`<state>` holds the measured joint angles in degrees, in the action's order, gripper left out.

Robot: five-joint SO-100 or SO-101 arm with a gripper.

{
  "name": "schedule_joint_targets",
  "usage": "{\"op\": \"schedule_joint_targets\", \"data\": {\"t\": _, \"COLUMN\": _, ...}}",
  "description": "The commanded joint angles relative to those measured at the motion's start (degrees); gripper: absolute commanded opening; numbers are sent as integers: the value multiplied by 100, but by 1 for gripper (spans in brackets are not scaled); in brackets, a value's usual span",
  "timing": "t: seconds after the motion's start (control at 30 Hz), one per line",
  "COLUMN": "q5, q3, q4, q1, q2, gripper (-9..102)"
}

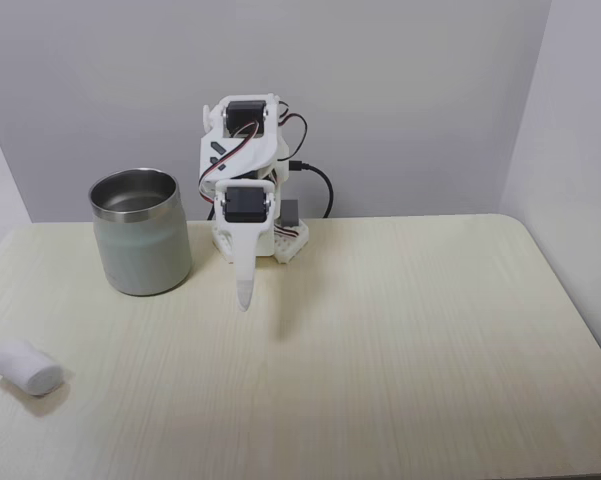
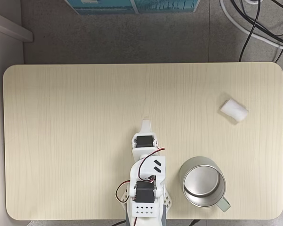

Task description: Grasp a dressing and put it in the cup.

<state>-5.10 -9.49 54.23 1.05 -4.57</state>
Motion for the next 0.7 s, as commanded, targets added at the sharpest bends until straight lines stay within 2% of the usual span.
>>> {"op": "schedule_joint_targets", "data": {"t": 0.0, "q5": 9, "q3": -9, "q4": -62, "q1": -62, "q2": -35, "gripper": 0}}
{"op": "schedule_joint_targets", "data": {"t": 0.47, "q5": 105, "q3": -44, "q4": -70, "q1": -62, "q2": -44, "gripper": 0}}
{"op": "schedule_joint_targets", "data": {"t": 0.67, "q5": 413, "q3": -1626, "q4": 624, "q1": -290, "q2": 299, "gripper": 0}}
